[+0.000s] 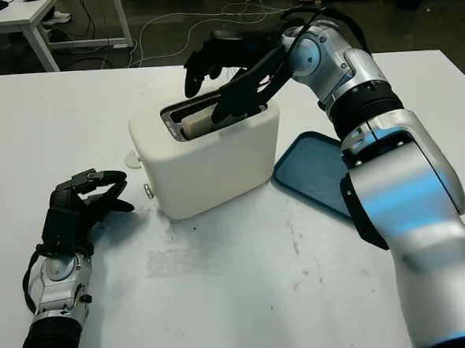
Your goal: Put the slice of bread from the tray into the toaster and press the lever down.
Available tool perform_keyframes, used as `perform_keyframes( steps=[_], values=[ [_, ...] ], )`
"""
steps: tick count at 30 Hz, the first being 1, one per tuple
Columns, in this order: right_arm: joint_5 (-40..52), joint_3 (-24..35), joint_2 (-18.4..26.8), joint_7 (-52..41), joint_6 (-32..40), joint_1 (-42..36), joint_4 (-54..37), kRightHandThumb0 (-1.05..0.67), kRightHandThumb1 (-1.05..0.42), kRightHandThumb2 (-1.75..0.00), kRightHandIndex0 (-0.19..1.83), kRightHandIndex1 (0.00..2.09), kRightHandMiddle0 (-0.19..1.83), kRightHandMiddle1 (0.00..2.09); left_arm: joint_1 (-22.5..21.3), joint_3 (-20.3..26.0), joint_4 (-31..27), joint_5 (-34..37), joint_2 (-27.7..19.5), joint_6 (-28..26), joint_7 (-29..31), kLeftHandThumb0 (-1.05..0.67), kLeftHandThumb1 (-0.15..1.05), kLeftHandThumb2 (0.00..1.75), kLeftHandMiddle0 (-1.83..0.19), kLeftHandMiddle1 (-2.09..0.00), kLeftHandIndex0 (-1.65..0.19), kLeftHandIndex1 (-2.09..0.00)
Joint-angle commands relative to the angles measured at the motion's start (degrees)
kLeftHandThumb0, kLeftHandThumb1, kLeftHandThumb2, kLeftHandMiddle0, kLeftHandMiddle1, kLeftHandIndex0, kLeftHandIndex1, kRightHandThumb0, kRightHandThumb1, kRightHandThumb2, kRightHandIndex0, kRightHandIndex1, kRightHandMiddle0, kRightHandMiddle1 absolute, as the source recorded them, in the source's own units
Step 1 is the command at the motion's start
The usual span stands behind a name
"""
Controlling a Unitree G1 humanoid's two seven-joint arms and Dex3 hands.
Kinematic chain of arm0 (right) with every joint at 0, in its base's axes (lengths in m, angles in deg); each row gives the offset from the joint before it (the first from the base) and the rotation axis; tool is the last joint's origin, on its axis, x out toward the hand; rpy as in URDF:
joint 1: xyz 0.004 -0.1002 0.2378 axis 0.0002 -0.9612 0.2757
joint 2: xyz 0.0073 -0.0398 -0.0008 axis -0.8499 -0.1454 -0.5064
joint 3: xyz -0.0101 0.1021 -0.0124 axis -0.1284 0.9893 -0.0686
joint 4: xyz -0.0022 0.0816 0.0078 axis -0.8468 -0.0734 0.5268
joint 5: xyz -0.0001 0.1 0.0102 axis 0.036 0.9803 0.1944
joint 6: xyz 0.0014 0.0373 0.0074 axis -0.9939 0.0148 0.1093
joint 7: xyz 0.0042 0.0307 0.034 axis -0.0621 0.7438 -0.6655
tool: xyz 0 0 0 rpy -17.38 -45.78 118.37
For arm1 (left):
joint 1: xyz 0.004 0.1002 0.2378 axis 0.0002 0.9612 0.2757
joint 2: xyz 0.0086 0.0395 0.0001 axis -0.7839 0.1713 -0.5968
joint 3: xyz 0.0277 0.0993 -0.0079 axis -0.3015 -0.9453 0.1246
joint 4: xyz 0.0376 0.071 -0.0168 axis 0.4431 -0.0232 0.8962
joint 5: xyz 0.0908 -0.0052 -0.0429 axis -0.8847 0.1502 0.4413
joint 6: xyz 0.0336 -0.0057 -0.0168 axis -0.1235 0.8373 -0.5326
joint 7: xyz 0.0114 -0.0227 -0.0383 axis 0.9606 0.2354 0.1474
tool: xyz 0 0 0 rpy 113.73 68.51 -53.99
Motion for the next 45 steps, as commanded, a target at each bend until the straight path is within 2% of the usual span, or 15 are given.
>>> perform_keyframes(
  steps=[1,5,7,11,13,14,19,22,25,27,29,33,37,42,45],
  values=[
    [0.41,0.82,0.78,-0.32,0.53,1.69,-0.96,-1.05,-0.92,-0.02,0.08,1.01,0.53,0.29,0.08,-0.04,-0.2,0.07,0.16,0.27,0.0,-1.05,0.86,0.0,-1.52,-0.54,-1.36,-0.53],
    [3.72,4.34,1.59,-1.65,2.54,2.02,-2.26,-1.03,-0.87,0.0,0.03,1.03,0.5,0.22,0.11,-0.03,-0.28,-0.16,0.02,0.61,-0.14,-1.05,0.86,0.0,-1.52,-0.54,-1.36,-0.53],
    [6.07,7.45,2.26,0.71,1.96,0.7,-3.43,-1.0,-0.87,0.0,0.08,1.0,0.54,0.19,0.08,-0.05,-0.03,-1.08,-0.43,1.7,-0.77,-1.05,0.88,0.01,-1.51,-0.55,-1.35,-0.52],
    [14.5,16.97,2.87,7.98,0.57,-5.84,-5.7,-0.8,-0.9,-0.01,0.28,0.81,0.66,0.14,-0.79,0.6,0.36,-2.65,-2.48,4.0,-2.0,-1.05,0.92,0.06,-1.41,-0.74,-1.2,-0.76],
    [19.27,21.46,2.33,10.42,-0.22,-10.3,-6.79,-0.69,-0.9,-0.01,0.49,0.68,0.75,0.1,-1.42,1.19,-0.54,-2.43,-3.79,3.89,-1.77,-1.05,0.92,0.1,-1.34,-0.85,-1.09,-0.9],
    [22.12,23.62,1.77,10.51,-0.44,-12.84,-7.44,-0.65,-0.89,-0.01,0.55,0.69,0.79,0.1,-1.83,1.42,-0.79,-2.93,-4.69,4.46,-2.12,-1.05,0.92,0.12,-1.26,-0.96,-1.01,-1.0],
    [29.02,29.42,0.16,13.45,2.22,-29.19,-17.86,-0.56,-0.91,0.0,0.74,0.66,0.91,0.1,-4.79,2.06,0.57,-7.44,-9.29,11.06,-5.55,-1.05,0.92,0.24,-0.99,-1.27,-0.74,-1.25],
    [32.75,31.96,-1.29,14.07,4.48,-39.66,-25.7,-0.53,-0.92,-0.02,0.81,0.61,0.93,0.07,-6.37,1.97,0.91,-10.46,-11.46,13.29,-7.91,-1.05,0.92,0.31,-0.89,-1.42,-0.62,-1.35],
    [35.14,34.48,-3.65,16.97,7.53,-49.16,-33.69,-0.53,-0.92,-0.02,0.88,0.51,0.96,0.04,-7.85,1.74,1.91,-12.33,-13.28,15.36,-9.14,-1.05,0.92,0.34,-0.85,-1.48,-0.55,-1.39],
    [35.23,35.65,-5.3,19.49,7.59,-54.23,-36.99,-0.52,-0.92,-0.05,0.91,0.46,0.97,0.03,-8.64,1.54,2.29,-13.58,-14.31,16.21,-9.93,-1.05,0.92,0.35,-0.85,-1.5,-0.53,-1.4],
    [35.47,36.11,-7.07,21.33,8.34,-58.09,-39.53,-0.51,-0.92,-0.07,1.0,0.31,1.0,0.02,-9.28,1.22,2.59,-15.13,-15.39,16.99,-10.84,-1.05,0.92,0.38,-0.84,-1.57,-0.48,-1.45],
    [34.7,35.92,-10.22,24.38,9.06,-63.11,-42.05,-0.54,-0.92,-0.07,1.05,0.24,1.02,0.01,-10.87,0.33,4.3,-16.54,-17.24,20.13,-11.19,-1.05,0.92,0.39,-0.89,-1.69,-0.44,-1.49],
    [34.1,35.52,-12.43,26.37,9.85,-64.47,-43.02,-0.58,-0.92,-0.07,1.08,0.22,1.04,0.02,-12.48,-0.73,6.59,-16.31,-18.66,23.83,-9.6,-1.05,0.92,0.37,-0.97,-1.74,-0.57,-1.41],
    [32.33,35.28,-13.53,29.06,9.87,-64.27,-43.0,-0.58,-0.92,-0.1,1.11,0.2,1.06,0.02,-13.9,-2.25,9.31,-17.16,-20.19,27.86,-8.61,-1.05,0.92,0.38,-0.98,-1.75,-0.59,-1.38],
    [32.43,34.88,-13.64,28.72,10.44,-64.0,-42.69,-0.59,-0.92,-0.09,1.12,0.19,1.07,0.01,-14.72,-3.83,11.47,-20.16,-21.6,30.74,-8.96,-1.04,0.92,0.43,-0.98,-1.75,-0.56,-1.38]
  ],
)
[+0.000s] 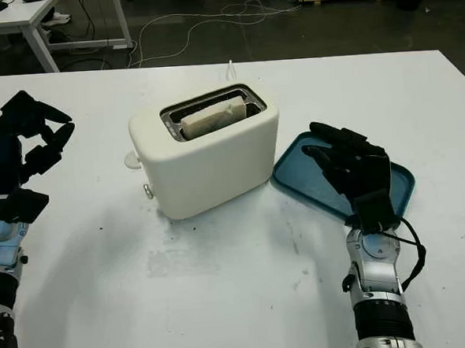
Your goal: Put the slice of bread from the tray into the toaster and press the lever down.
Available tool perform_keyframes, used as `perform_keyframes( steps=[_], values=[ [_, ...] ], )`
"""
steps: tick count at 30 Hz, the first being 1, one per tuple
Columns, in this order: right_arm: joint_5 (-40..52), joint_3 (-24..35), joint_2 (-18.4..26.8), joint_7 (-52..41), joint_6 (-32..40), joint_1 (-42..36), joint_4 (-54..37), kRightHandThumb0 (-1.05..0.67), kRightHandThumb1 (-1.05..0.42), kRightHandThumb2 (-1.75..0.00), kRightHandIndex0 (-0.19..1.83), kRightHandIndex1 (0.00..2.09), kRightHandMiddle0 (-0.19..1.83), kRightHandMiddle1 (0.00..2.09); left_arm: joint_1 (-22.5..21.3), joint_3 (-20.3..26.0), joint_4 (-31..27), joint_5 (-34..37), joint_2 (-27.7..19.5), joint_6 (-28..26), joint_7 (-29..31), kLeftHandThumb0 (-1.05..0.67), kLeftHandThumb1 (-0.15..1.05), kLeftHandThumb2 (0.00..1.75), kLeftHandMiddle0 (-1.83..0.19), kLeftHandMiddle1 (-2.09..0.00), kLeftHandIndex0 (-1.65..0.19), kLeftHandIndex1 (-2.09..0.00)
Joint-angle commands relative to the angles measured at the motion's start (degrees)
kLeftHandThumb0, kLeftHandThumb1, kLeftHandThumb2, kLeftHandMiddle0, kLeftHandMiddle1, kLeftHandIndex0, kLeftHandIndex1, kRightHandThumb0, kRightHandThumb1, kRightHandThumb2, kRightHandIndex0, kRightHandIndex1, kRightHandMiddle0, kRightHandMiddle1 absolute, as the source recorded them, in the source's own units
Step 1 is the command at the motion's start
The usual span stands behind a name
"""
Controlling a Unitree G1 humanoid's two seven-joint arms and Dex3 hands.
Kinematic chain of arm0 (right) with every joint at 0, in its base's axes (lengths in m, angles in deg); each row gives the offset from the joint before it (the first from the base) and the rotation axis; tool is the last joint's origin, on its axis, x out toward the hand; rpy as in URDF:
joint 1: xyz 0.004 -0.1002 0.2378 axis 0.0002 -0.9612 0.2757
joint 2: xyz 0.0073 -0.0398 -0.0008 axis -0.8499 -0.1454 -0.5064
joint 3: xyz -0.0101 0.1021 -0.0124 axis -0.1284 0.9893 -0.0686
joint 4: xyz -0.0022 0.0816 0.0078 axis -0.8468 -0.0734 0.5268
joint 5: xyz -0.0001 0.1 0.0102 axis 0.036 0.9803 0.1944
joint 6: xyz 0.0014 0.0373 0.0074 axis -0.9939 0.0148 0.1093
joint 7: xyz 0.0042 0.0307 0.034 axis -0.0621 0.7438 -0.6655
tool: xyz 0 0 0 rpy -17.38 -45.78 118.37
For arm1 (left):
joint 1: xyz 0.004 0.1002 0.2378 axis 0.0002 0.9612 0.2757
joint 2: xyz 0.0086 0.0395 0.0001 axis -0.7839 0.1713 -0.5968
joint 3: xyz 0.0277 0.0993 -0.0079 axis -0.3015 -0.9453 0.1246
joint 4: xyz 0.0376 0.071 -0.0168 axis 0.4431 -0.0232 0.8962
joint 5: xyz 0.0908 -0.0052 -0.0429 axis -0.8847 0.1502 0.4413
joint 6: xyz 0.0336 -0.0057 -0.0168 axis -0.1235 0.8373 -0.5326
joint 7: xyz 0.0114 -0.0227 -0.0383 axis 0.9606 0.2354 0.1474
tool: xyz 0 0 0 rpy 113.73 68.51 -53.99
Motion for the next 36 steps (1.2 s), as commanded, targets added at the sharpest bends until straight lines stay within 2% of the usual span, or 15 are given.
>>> perform_keyframes(
  steps=[1,4,10,20,27,33,36],
  values=[
    [-0.18,-0.33,-0.35,0.23,1.02,0.24,-0.25,-0.59,-0.92,-0.09,1.12,0.19,1.06,0.01,-1.34,-1.6,1.59,-3.35,-1.89,2.52,-0.7,-1.03,0.92,0.45,-0.98,-1.75,-0.54,-1.39],
    [0.29,-0.6,-0.43,-0.19,1.05,0.82,0.18,-0.59,-0.92,-0.09,1.13,0.18,1.07,0.01,-2.18,-3.48,2.33,-8.33,-3.52,3.25,-2.57,-1.04,0.92,0.5,-1.02,-1.75,-0.45,-1.54],
    [-0.64,-1.21,-0.4,0.68,2.05,1.39,0.11,-0.62,-0.92,-0.08,1.15,0.16,1.08,0.01,-3.02,-6.35,2.12,-13.74,-5.43,2.38,-5.06,-1.05,0.92,0.51,-1.08,-1.75,-0.43,-1.62],
    [0.66,-2.21,-1.23,-0.97,3.25,1.66,-0.03,-0.62,-0.92,-0.07,1.18,0.15,1.1,0.01,-4.44,-11.69,2.31,-24.29,-8.7,2.67,-13.6,-1.05,0.92,0.54,-1.22,-1.75,-0.34,-1.72],
    [0.15,-2.66,-1.36,-0.97,3.03,1.45,0.37,-0.62,-0.92,-0.08,1.19,0.14,1.1,0.0,-5.16,-14.51,2.98,-27.08,-9.53,2.35,-18.2,-1.05,0.92,0.56,-1.37,-1.75,-0.25,-1.74],
    [0.29,-2.66,-1.55,-1.15,3.16,1.15,0.41,-0.63,-0.92,-0.08,1.19,0.13,1.1,0.0,-5.75,-16.74,3.18,-28.74,-10.15,1.13,-20.35,-1.05,0.92,0.62,-1.35,-1.75,-0.14,-1.75],
    [0.16,-2.56,-1.53,-0.98,3.34,1.01,0.25,-0.64,-0.92,-0.09,1.19,0.13,1.1,0.0,-6.04,-17.77,3.54,-28.11,-10.32,1.16,-19.2,-1.04,0.92,0.64,-1.31,-1.75,-0.1,-1.75]
  ],
)
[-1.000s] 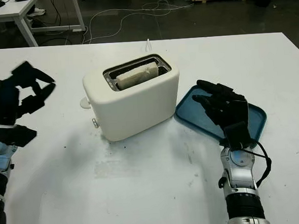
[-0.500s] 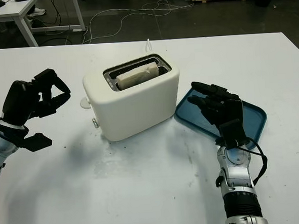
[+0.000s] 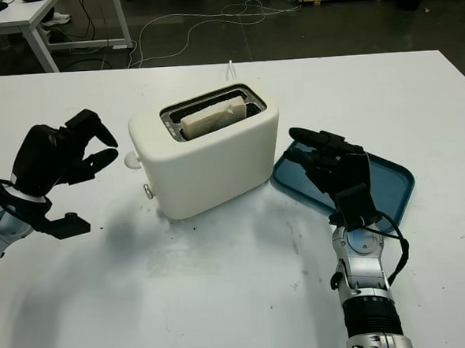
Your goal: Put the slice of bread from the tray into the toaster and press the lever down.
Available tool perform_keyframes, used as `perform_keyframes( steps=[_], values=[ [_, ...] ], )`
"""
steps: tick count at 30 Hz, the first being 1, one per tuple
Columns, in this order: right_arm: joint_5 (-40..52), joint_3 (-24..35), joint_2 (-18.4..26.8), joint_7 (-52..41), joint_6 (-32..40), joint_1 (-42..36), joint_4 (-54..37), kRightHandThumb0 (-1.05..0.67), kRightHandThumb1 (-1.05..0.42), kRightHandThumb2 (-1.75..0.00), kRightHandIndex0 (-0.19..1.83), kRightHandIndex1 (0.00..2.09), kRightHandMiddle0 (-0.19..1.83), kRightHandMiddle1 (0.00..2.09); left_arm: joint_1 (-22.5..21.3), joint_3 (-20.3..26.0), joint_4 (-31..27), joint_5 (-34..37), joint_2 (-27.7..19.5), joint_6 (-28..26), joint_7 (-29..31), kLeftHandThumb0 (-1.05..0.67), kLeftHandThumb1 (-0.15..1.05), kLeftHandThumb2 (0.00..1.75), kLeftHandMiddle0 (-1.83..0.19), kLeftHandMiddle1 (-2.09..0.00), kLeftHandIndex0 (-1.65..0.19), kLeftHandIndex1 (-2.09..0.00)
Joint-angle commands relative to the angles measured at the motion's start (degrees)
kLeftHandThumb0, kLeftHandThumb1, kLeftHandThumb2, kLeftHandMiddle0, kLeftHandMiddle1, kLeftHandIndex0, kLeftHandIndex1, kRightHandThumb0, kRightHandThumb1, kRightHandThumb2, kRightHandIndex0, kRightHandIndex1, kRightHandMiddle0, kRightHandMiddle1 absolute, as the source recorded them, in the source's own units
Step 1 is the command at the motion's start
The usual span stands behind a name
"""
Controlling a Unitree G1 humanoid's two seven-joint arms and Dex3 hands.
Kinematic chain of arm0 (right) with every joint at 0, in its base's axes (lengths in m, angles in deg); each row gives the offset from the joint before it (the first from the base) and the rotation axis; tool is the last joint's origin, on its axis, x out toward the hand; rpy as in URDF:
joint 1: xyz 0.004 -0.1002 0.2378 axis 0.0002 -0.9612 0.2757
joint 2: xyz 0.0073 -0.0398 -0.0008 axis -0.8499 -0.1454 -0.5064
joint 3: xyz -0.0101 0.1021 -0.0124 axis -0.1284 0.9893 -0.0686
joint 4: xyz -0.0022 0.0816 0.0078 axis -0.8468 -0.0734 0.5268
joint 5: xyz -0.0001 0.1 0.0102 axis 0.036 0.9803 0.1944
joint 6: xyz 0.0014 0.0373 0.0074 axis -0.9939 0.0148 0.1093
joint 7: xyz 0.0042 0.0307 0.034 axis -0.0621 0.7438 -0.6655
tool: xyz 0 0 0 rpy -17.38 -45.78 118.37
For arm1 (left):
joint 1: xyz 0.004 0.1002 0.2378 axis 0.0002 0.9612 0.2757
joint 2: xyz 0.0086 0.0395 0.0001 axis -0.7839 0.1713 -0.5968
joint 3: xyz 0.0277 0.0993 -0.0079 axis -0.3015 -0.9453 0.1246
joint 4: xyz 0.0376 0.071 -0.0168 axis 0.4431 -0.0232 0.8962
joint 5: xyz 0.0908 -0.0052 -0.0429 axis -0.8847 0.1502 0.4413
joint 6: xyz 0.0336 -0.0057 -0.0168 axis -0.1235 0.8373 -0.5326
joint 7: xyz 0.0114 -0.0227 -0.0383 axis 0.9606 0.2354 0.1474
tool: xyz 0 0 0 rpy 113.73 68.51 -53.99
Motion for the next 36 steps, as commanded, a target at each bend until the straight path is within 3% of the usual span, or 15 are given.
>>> perform_keyframes(
  steps=[1,8,22,36],
  values=[
    [0.11,0.08,-0.21,0.16,1.09,-0.19,-0.07,-0.64,-0.92,-0.09,1.19,0.13,1.1,0.0,-1.19,-1.0,0.44,-0.02,-0.79,-0.32,0.42,-1.04,0.92,0.64,-1.31,-1.75,-0.09,-1.75],
    [0.07,0.18,-0.12,0.29,1.58,-0.41,-0.17,-0.64,-0.92,-0.08,1.19,0.11,1.1,0.0,-0.81,-1.41,-0.22,2.38,-0.92,0.17,3.24,-1.04,0.92,0.62,-1.26,-1.75,-0.08,-1.7],
    [0.64,0.29,-0.21,-0.51,1.79,-0.38,0.59,-0.64,-0.92,-0.07,1.19,0.1,1.1,0.0,2.56,1.28,-2.3,17.24,0.56,4.78,14.67,-1.05,0.92,0.46,-1.05,-1.75,-0.4,-1.29],
    [1.07,0.45,-0.37,-1.52,2.01,-0.6,0.64,-0.63,-0.92,-0.08,1.19,0.09,1.09,0.0,5.45,3.05,-2.42,19.05,3.18,5.59,17.24,-1.05,0.92,0.42,-1.04,-1.75,-0.49,-1.16]
  ],
)
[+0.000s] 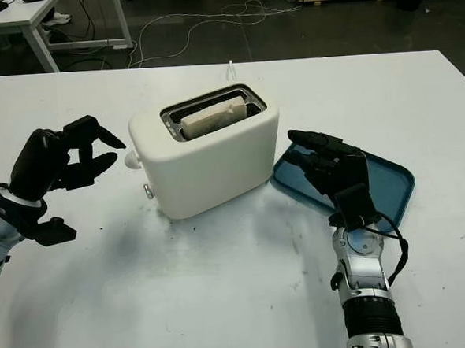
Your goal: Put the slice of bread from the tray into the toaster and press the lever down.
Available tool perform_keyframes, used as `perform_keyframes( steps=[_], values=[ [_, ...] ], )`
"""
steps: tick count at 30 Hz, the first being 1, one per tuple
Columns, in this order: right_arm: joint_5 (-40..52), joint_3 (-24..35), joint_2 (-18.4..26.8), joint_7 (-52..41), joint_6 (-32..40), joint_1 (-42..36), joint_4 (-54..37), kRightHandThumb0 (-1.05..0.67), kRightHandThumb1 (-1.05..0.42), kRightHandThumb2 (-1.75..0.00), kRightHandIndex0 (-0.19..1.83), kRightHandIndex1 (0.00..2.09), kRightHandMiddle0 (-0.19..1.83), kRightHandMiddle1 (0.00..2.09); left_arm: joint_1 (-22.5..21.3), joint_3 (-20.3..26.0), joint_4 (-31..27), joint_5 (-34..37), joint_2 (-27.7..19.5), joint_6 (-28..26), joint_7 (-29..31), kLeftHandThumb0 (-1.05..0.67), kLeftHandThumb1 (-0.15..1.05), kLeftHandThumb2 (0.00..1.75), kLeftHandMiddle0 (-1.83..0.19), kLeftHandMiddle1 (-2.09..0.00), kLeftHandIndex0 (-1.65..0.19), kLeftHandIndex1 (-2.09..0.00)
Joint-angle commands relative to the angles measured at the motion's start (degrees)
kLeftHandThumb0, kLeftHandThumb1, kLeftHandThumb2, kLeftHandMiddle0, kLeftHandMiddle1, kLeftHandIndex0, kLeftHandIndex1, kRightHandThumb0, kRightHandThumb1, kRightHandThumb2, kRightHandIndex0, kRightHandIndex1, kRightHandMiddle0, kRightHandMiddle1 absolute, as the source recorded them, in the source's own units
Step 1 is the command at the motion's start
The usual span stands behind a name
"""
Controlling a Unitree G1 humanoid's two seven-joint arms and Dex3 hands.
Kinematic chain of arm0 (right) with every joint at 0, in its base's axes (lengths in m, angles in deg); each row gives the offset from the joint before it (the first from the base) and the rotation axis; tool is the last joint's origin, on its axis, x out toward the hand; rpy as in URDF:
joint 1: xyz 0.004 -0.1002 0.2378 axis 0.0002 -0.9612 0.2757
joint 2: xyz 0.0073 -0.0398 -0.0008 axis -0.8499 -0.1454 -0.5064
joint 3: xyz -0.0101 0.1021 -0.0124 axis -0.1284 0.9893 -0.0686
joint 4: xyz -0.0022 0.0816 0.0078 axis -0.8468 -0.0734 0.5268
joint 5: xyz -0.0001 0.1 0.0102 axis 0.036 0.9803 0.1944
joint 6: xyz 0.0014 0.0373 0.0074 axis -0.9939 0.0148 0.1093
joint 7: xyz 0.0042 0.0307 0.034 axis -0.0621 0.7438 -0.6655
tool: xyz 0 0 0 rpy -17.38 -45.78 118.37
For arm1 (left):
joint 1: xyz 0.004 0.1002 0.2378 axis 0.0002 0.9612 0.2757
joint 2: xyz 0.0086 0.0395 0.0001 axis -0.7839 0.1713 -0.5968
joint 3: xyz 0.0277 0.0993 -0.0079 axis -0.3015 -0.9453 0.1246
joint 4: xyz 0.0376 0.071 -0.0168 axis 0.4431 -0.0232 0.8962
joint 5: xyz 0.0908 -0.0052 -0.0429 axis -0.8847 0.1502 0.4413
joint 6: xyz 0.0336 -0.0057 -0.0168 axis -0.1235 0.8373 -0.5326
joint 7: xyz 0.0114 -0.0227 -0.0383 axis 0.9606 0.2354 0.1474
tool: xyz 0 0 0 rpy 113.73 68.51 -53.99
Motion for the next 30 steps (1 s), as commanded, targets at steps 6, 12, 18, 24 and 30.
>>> perform_keyframes(
  steps=[6,12,18,24,30],
  values=[
    [0.7,0.07,-0.45,-0.27,0.87,-0.36,0.33,-0.64,-0.92,-0.08,1.19,0.08,1.09,0.0,1.65,1.02,0.47,-3.15,1.71,0.56,-3.32,-1.05,0.92,0.41,-1.08,-1.75,-0.5,-1.11],
    [0.48,-0.01,-0.43,-0.36,0.83,-0.15,0.43,-0.65,-0.92,-0.09,1.2,0.08,1.09,0.0,0.8,0.03,1.71,-6.09,1.99,0.66,-5.56,-1.05,0.92,0.42,-1.08,-1.75,-0.5,-1.11],
    [0.18,-0.13,-0.32,-0.29,0.68,-0.1,0.41,-0.65,-0.92,-0.1,1.19,0.08,1.08,0.0,-0.9,-1.1,1.86,-6.53,0.83,0.6,-3.58,-1.05,0.92,0.4,-1.09,-1.75,-0.5,-1.11],
    [1.17,0.28,-0.21,-1.42,0.39,-0.14,0.83,-0.64,-0.92,-0.09,1.19,0.08,1.08,0.0,-2.97,-2.52,1.54,-7.49,-1.03,0.72,-1.07,-1.04,0.92,0.47,-1.09,-1.75,-0.45,-1.14],
    [1.61,0.54,-0.22,-1.84,0.99,-0.11,0.8,-0.63,-0.92,-0.09,1.19,0.07,1.08,0.0,-4.73,-3.56,0.72,-10.65,-2.71,0.05,-1.55,-1.04,0.92,0.52,-1.12,-1.75,-0.35,-1.29]
  ],
)
